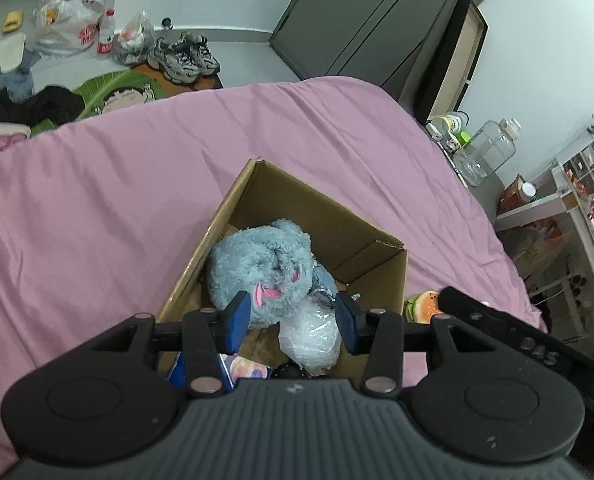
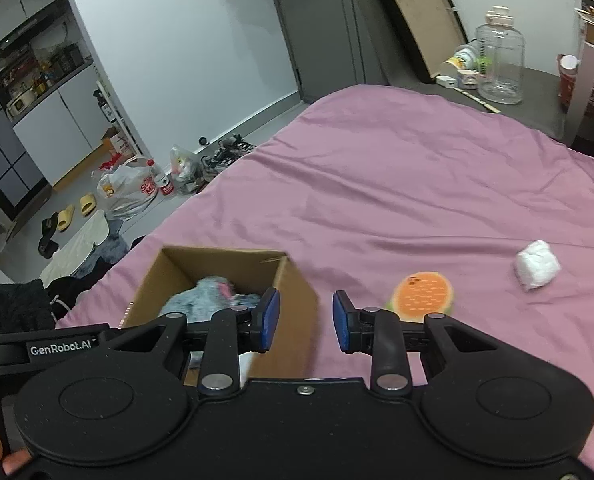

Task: Organize soft objects
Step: 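Close the left tool on the burger plush while the right tool grasps the white tissue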

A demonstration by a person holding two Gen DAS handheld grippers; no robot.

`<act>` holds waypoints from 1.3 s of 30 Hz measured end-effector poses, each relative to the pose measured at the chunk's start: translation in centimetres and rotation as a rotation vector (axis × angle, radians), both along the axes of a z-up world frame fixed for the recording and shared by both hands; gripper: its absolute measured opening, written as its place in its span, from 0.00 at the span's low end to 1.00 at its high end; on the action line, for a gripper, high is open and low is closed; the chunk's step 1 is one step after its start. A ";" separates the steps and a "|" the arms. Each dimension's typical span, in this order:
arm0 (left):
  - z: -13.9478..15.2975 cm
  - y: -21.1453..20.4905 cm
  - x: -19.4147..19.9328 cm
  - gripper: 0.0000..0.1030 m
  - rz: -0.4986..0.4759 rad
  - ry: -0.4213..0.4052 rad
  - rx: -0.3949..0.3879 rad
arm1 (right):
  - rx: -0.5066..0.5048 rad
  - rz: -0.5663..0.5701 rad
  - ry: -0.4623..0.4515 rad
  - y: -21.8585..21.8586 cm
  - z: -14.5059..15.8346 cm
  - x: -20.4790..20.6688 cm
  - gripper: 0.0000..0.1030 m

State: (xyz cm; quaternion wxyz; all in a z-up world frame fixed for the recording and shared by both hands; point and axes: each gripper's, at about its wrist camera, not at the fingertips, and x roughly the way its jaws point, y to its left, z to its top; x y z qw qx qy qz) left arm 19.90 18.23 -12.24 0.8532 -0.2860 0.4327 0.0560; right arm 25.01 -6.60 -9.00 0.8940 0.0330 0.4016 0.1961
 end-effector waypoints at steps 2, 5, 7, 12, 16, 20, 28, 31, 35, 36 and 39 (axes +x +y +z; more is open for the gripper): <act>0.3 -0.7 0.2 0.43 -0.011 0.001 0.025 | 0.002 -0.005 -0.002 -1.1 0.1 0.2 0.34; 0.7 -1.9 0.5 0.43 -0.035 -0.003 0.050 | 0.002 -0.015 -0.008 -3.0 0.2 0.4 0.39; 1.0 -2.8 0.7 0.43 -0.047 -0.012 0.062 | -0.001 -0.024 -0.011 -4.3 0.2 0.8 0.39; 2.0 -5.8 1.4 0.49 -0.093 -0.035 0.117 | 0.011 -0.068 -0.009 -7.7 0.3 2.0 0.44; 2.8 -7.7 2.0 0.50 -0.110 -0.036 0.134 | 0.023 -0.083 -0.009 -9.8 0.7 3.3 0.46; 3.4 -9.3 2.9 0.50 -0.115 -0.030 0.169 | 0.065 -0.115 -0.002 -12.0 0.7 4.8 0.52; 3.9 -12.8 4.7 0.50 -0.108 -0.010 0.214 | 0.122 -0.168 0.012 -16.3 -2.6 6.3 0.52; 3.7 -14.6 5.7 0.50 -0.127 -0.002 0.235 | 0.118 -0.181 0.023 -17.5 -3.6 6.8 0.54; 3.2 -16.7 7.0 0.50 -0.139 0.014 0.252 | 0.133 -0.206 0.049 -18.8 -5.2 7.9 0.56; 3.0 -17.1 7.3 0.50 -0.141 0.018 0.255 | 0.135 -0.206 0.055 -19.0 -5.6 8.1 0.56; 2.3 -18.5 8.4 0.50 -0.147 0.035 0.266 | 0.152 -0.210 0.080 -19.7 -6.9 8.9 0.56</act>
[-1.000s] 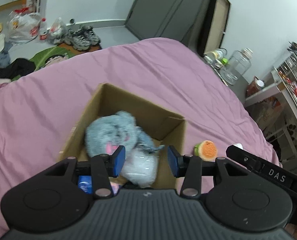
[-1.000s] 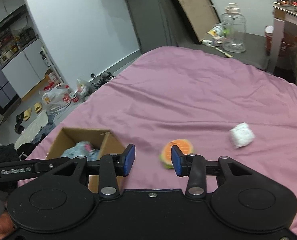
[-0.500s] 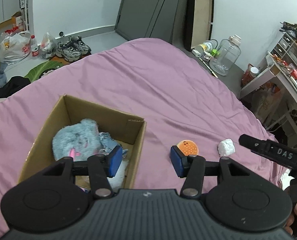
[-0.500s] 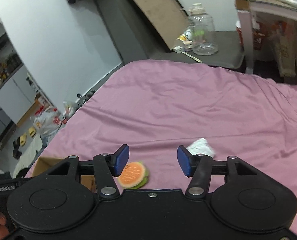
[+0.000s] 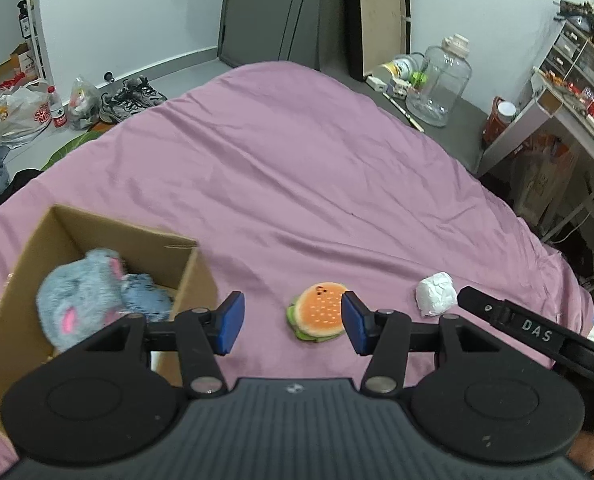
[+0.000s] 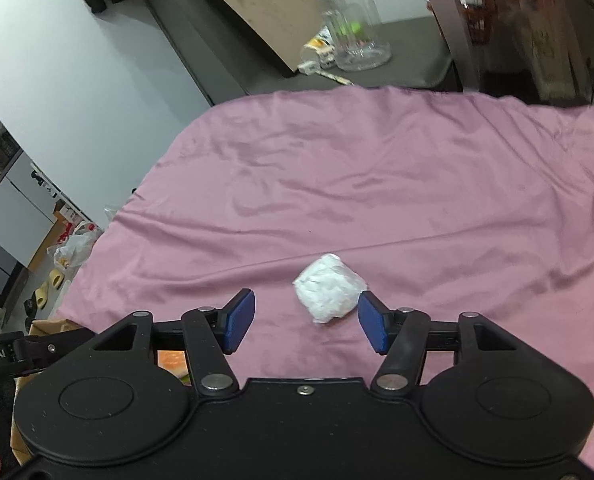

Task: Organize soft objects
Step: 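Close the left tool on the burger plush while the right tool grasps the white tissue, then carry the burger plush and white tissue to the box with both tools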

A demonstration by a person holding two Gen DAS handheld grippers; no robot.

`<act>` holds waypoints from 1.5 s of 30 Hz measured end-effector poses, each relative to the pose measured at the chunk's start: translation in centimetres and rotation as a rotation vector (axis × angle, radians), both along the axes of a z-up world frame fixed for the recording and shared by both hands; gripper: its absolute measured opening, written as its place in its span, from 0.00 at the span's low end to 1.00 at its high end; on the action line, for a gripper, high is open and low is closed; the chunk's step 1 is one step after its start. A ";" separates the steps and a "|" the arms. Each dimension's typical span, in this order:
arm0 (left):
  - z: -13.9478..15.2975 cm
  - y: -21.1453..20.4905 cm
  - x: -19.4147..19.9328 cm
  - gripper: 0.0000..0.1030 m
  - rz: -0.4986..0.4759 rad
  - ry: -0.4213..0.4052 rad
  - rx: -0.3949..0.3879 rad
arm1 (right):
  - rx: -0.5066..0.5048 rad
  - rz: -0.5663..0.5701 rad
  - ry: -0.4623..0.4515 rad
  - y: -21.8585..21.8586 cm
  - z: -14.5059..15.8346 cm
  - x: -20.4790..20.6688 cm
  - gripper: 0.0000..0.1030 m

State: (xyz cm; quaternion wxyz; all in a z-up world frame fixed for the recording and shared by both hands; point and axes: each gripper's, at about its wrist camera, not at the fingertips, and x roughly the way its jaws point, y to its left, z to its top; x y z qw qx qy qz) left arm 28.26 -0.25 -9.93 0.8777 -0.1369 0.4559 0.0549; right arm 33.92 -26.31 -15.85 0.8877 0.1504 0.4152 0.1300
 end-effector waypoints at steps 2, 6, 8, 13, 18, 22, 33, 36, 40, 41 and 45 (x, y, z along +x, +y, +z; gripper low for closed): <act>-0.5 -0.7 0.6 0.50 0.001 0.009 0.004 | 0.011 0.002 0.014 -0.4 -0.8 0.6 0.56; -2.0 -2.0 2.1 0.50 0.009 0.035 0.025 | 0.034 0.015 0.034 -0.8 -2.0 1.3 0.56; -2.7 -2.4 2.8 0.50 0.013 0.051 0.027 | 0.043 0.027 0.035 -0.8 -2.4 1.5 0.56; -5.1 -3.4 4.2 0.50 0.022 0.100 0.034 | 0.040 0.044 0.036 -0.6 -3.2 2.3 0.56; -7.2 -4.1 5.5 0.50 0.023 0.144 0.027 | 0.035 0.053 0.049 -0.4 -4.0 2.8 0.57; -8.5 -4.3 6.2 0.50 0.037 0.162 0.038 | 0.031 0.061 0.048 -0.2 -4.3 3.1 0.57; -9.8 -4.2 6.2 0.55 0.039 0.158 0.014 | -0.033 0.078 0.015 1.0 -4.9 3.2 0.56; -9.5 -3.9 5.8 0.47 0.038 0.145 -0.017 | -0.077 0.100 0.001 1.6 -4.8 3.0 0.48; -8.5 -3.4 5.0 0.45 0.035 0.123 -0.034 | -0.054 0.104 0.003 1.4 -4.3 2.3 0.48; -8.2 -3.3 4.7 0.45 0.032 0.116 -0.036 | -0.053 0.104 0.003 1.3 -4.1 2.1 0.48; -6.9 -3.0 3.6 0.44 0.017 0.096 -0.042 | -0.064 0.097 -0.007 1.3 -3.1 0.8 0.48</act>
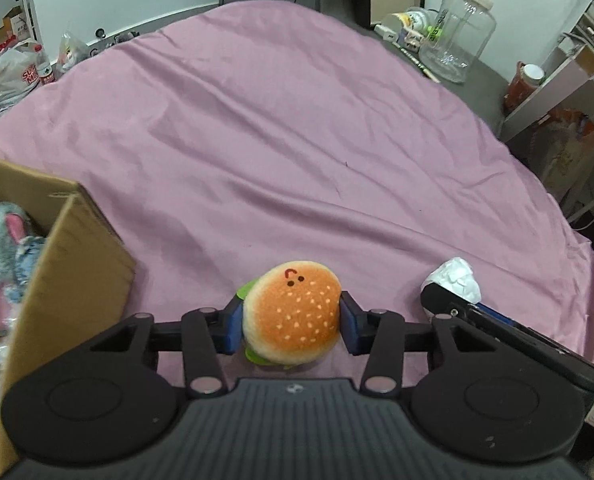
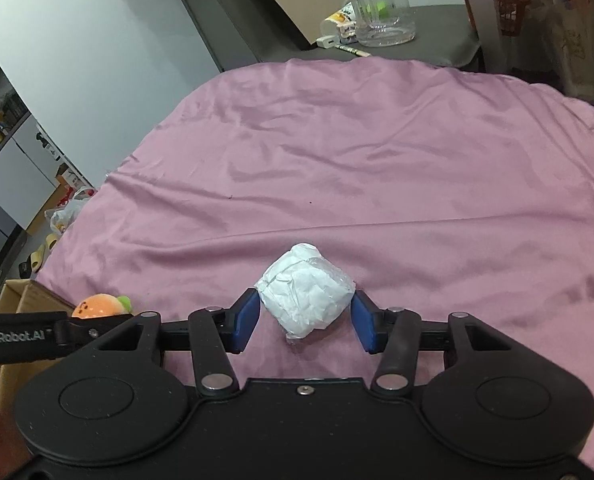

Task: Organize soft objects
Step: 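Carry the burger plush and white tissue to the box with both tools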

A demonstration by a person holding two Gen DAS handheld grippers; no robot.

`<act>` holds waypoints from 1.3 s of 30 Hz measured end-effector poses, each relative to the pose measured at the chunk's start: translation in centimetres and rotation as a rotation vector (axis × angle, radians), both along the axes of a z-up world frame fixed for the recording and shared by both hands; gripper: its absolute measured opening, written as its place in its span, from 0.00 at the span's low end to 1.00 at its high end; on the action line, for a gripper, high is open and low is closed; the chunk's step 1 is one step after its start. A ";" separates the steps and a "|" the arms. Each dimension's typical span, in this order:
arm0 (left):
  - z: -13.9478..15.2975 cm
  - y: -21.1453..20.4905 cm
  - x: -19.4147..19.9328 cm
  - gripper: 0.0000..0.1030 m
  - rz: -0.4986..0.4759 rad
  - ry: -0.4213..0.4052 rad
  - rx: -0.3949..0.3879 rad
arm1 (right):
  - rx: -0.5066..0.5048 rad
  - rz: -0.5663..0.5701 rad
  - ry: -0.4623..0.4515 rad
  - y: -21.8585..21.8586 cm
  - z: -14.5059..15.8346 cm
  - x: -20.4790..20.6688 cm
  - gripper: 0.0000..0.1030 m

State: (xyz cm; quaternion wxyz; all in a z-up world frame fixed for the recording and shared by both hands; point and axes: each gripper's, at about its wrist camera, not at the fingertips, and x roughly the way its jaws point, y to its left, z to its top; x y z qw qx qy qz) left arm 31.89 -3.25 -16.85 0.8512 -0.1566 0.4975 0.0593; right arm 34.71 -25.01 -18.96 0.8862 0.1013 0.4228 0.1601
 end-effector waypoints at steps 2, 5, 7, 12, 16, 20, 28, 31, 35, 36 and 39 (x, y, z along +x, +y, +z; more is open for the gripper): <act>0.7 0.2 -0.5 0.44 -0.009 -0.009 -0.003 | 0.006 0.007 -0.008 0.0 0.8 -1.0 0.48; 1.9 0.3 -1.6 0.44 -0.029 -0.026 -0.011 | 0.020 0.007 -0.016 0.0 2.0 -2.6 0.48; 2.7 0.3 -2.4 0.44 -0.041 -0.039 -0.014 | 0.019 -0.001 -0.022 0.2 2.8 -3.4 0.48; 4.7 0.9 -4.3 0.44 -0.047 -0.057 -0.025 | 0.006 0.002 -0.051 1.0 5.1 -5.4 0.48; 6.3 2.0 -5.7 0.44 -0.046 -0.074 -0.019 | 0.019 0.008 -0.067 1.8 6.8 -7.0 0.48; 7.6 3.7 -7.2 0.44 -0.032 -0.094 -0.018 | 0.026 0.012 -0.079 2.9 8.1 -8.4 0.48; 9.8 7.1 -9.9 0.45 0.018 -0.128 -0.041 | 0.037 0.022 -0.099 5.6 11.0 -11.0 0.48; 10.4 8.4 -10.8 0.45 0.026 -0.131 -0.042 | 0.038 0.031 -0.107 6.9 12.0 -11.9 0.48; 11.1 10.6 -11.8 0.45 0.045 -0.130 -0.053 | 0.040 0.046 -0.113 8.7 13.0 -12.7 0.48; 11.3 11.1 -12.0 0.45 0.048 -0.130 -0.053 | 0.039 0.050 -0.114 9.2 13.2 -12.9 0.48; 11.7 12.7 -12.6 0.45 0.052 -0.127 -0.050 | 0.037 0.062 -0.114 10.6 13.6 -13.4 0.48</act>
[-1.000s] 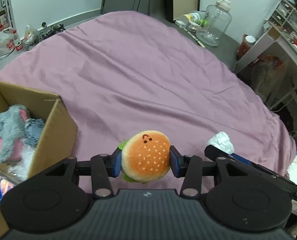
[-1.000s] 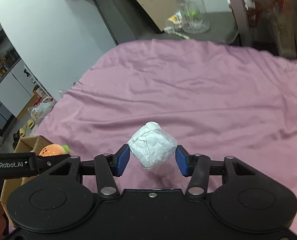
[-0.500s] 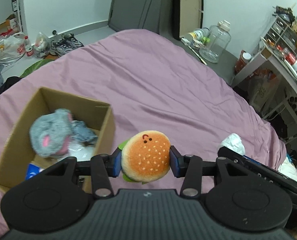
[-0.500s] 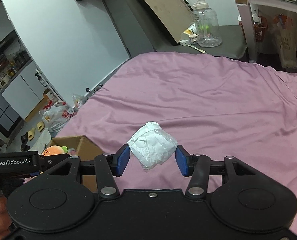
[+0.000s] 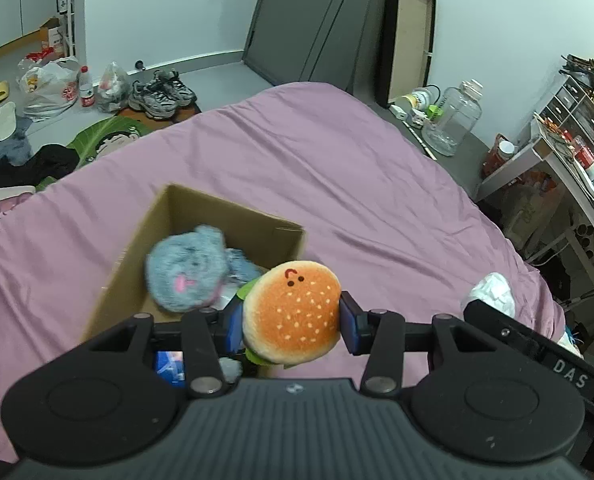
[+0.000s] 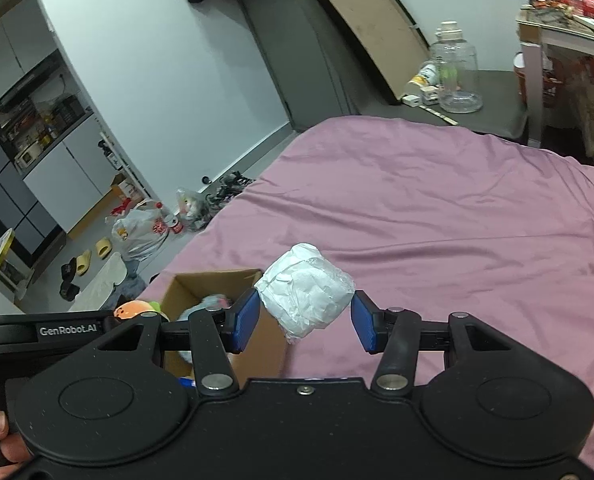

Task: Organize soft objects
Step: 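Carry the burger plush and white tissue to the box with both tools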

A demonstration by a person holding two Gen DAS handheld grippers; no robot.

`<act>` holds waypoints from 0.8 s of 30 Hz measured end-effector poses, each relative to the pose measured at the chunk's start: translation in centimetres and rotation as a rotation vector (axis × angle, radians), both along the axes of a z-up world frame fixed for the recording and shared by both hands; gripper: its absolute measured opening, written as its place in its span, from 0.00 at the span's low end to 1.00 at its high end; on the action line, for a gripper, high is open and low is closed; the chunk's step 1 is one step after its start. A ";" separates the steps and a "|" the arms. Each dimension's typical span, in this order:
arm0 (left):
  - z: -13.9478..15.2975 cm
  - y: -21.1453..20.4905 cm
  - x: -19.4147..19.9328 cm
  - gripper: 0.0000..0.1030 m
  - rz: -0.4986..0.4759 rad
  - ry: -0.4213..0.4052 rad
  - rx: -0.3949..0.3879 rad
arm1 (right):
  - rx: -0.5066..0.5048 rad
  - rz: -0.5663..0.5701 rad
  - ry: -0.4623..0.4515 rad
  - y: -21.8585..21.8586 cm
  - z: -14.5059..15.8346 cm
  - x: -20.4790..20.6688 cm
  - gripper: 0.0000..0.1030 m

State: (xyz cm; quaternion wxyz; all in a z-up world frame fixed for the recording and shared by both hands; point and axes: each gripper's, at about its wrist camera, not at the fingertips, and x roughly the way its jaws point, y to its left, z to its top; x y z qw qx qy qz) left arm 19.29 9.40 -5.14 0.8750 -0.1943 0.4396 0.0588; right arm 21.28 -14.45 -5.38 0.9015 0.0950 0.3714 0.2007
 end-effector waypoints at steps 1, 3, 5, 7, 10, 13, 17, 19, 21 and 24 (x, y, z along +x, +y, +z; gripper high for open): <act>0.1 0.5 -0.3 0.45 0.002 0.001 -0.001 | -0.002 0.005 0.001 0.5 0.1 -0.1 0.48; 0.1 1.3 -0.5 0.45 0.003 0.005 -0.006 | -0.009 0.015 0.001 1.5 0.2 -0.4 0.48; 0.1 2.2 -0.7 0.45 0.006 0.009 -0.009 | -0.020 0.024 0.000 2.3 0.3 -0.6 0.48; -0.1 3.1 -0.9 0.45 0.007 0.013 -0.010 | -0.025 0.029 0.005 3.0 0.2 -0.7 0.48; -0.7 4.3 -0.9 0.45 0.018 0.028 -0.024 | -0.036 0.038 0.009 4.2 0.1 -0.8 0.48; -1.4 5.6 -1.1 0.45 0.026 0.038 -0.043 | -0.049 0.050 0.010 5.4 0.0 -1.1 0.48; -2.2 6.9 -1.2 0.45 0.036 0.049 -0.060 | -0.069 0.064 0.019 6.9 -0.2 -1.1 0.48; -2.4 7.4 -1.2 0.45 0.037 0.053 -0.068 | -0.079 0.071 0.026 7.5 -0.3 -1.1 0.48; -2.8 7.8 -1.0 0.45 0.038 0.058 -0.083 | -0.092 0.078 0.032 8.2 -0.4 -1.3 0.48; -3.3 8.3 -0.8 0.45 0.038 0.064 -0.102 | -0.103 0.089 0.044 9.0 -0.4 -1.3 0.48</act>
